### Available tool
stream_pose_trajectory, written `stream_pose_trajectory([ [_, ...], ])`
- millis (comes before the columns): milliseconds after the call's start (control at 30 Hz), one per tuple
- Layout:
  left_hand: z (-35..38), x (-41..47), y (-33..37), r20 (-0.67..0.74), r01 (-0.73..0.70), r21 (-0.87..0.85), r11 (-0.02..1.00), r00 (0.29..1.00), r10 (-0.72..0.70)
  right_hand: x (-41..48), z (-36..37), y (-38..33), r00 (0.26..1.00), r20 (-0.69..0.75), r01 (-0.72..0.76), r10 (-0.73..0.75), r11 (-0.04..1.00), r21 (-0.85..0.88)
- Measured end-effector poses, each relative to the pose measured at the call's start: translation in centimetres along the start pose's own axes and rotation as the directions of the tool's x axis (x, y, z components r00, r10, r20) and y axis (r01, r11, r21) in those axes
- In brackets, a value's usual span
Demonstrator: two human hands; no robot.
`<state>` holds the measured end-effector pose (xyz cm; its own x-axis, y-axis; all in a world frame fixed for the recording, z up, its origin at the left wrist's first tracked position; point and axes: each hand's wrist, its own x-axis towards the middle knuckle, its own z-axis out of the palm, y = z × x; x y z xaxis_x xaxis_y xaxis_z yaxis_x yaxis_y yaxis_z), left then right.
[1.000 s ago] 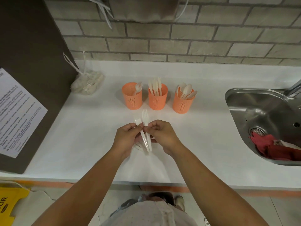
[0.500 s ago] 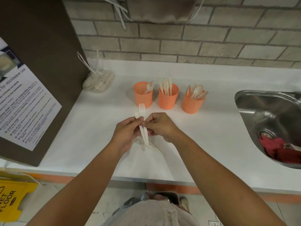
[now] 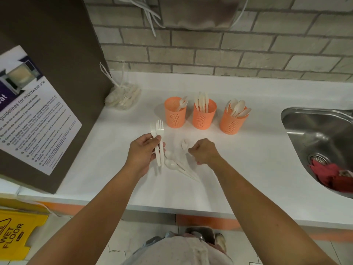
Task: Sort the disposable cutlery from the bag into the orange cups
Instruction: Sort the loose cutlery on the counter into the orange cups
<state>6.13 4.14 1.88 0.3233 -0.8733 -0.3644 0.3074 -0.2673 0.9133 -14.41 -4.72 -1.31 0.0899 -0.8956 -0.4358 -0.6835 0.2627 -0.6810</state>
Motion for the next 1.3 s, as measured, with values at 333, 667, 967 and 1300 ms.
stream_pose_trajectory([
  [333, -0.7, -0.8, -1.0, 0.006, -0.05, 0.058, 0.997, 0.999, 0.049, 0.0, 4.3, -0.8, 0.993, -0.057, 0.075, -0.1, 0.936, -0.345],
  [667, -0.5, -1.2, -1.6, 0.005, -0.039, 0.06, 0.997, 0.999, 0.038, 1.0, 3.4, 0.9, 0.952, -0.299, 0.125, -0.066, 0.976, 0.18],
  [967, 1.1, -0.9, -1.6, 0.016, -0.08, 0.118, 0.99, 0.997, 0.078, -2.0, 1.9, -0.8, 0.952, -0.156, 0.3, -0.262, 0.721, 0.624],
  [1300, 3.2, -0.6, -1.5, 0.036, -0.099, 0.083, 0.992, 0.995, 0.096, -3.4, 2.6, -0.4, 0.903, -0.216, 0.429, -0.372, 0.745, 0.511],
])
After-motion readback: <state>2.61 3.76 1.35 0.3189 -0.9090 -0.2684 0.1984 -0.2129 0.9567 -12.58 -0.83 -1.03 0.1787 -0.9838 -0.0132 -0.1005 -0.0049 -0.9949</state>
